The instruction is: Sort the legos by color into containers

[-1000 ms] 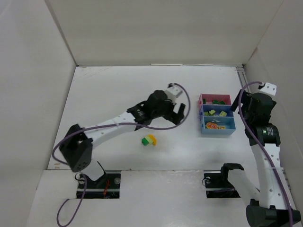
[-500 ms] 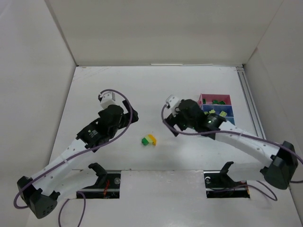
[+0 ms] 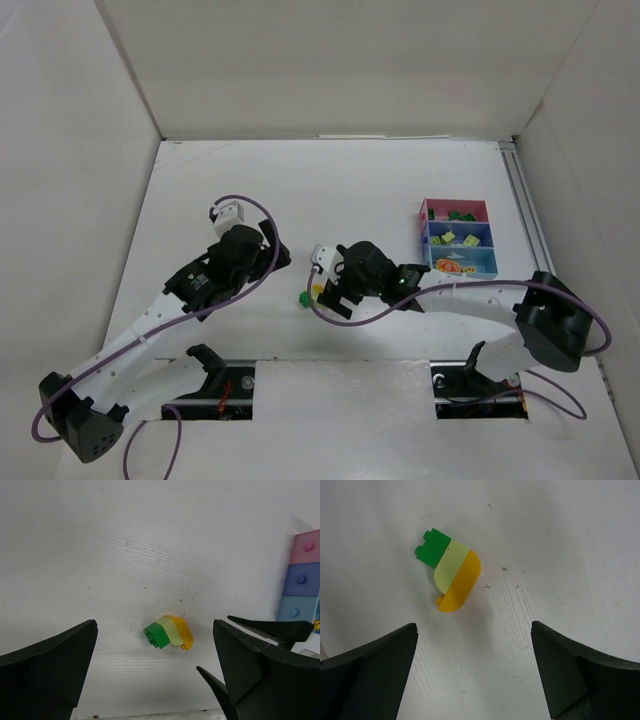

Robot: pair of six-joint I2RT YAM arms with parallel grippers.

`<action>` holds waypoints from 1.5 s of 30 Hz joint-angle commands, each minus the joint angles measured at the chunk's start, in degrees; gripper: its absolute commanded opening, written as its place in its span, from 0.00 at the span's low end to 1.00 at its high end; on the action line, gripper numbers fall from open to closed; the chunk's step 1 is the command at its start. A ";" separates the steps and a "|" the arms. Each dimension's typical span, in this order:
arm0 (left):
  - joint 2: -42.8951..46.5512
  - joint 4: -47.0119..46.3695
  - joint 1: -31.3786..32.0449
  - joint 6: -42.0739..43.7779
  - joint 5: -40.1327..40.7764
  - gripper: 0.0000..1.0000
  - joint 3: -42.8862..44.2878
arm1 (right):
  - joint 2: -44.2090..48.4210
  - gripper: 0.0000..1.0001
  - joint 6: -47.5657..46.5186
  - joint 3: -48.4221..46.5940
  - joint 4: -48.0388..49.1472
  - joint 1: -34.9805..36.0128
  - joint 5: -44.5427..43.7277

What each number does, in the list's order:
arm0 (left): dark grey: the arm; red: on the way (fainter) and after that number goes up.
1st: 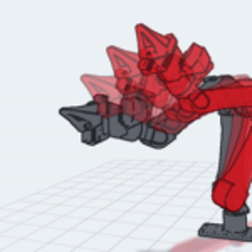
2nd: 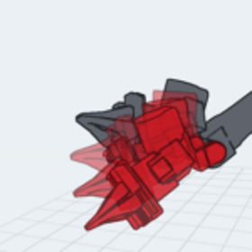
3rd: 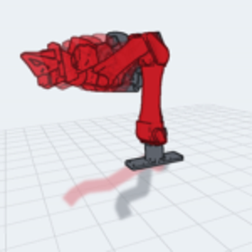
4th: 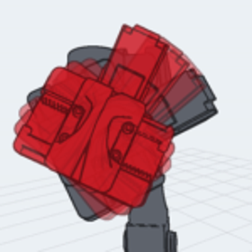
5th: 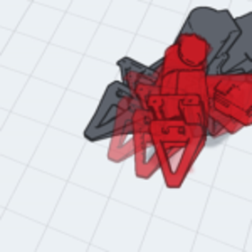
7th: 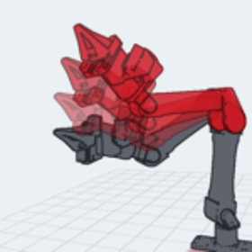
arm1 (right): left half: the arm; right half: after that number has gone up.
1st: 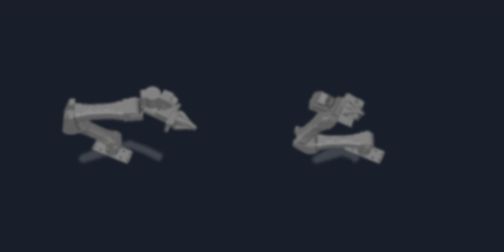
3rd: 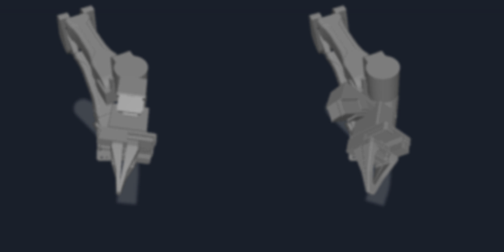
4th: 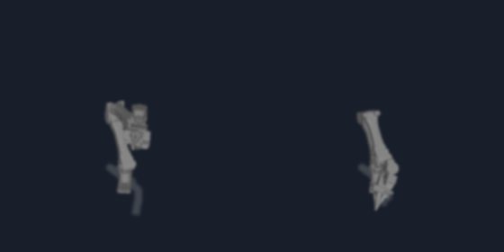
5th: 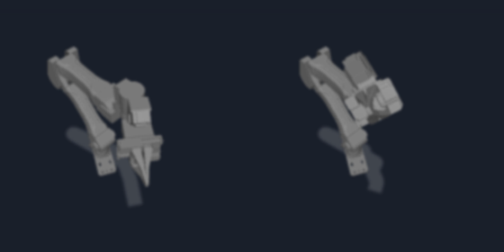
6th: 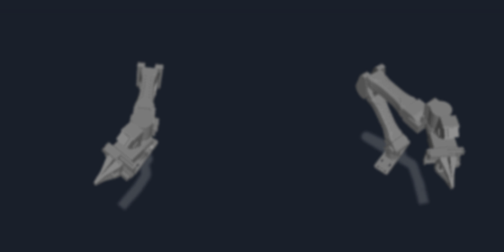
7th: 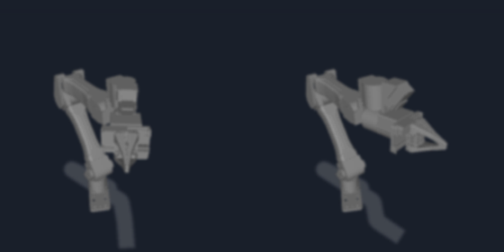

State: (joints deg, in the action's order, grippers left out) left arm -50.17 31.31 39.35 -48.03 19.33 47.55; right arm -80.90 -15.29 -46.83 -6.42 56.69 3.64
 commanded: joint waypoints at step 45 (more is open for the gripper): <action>12.72 -15.01 -0.07 5.32 -23.87 1.00 -11.76 | 3.80 0.36 11.06 0.69 18.64 3.08 -10.58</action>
State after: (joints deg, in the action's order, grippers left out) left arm -39.48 25.69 39.35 -44.58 3.46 38.98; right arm -83.50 -9.06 -45.89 9.54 59.33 -3.97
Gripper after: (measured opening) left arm 0.997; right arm 0.486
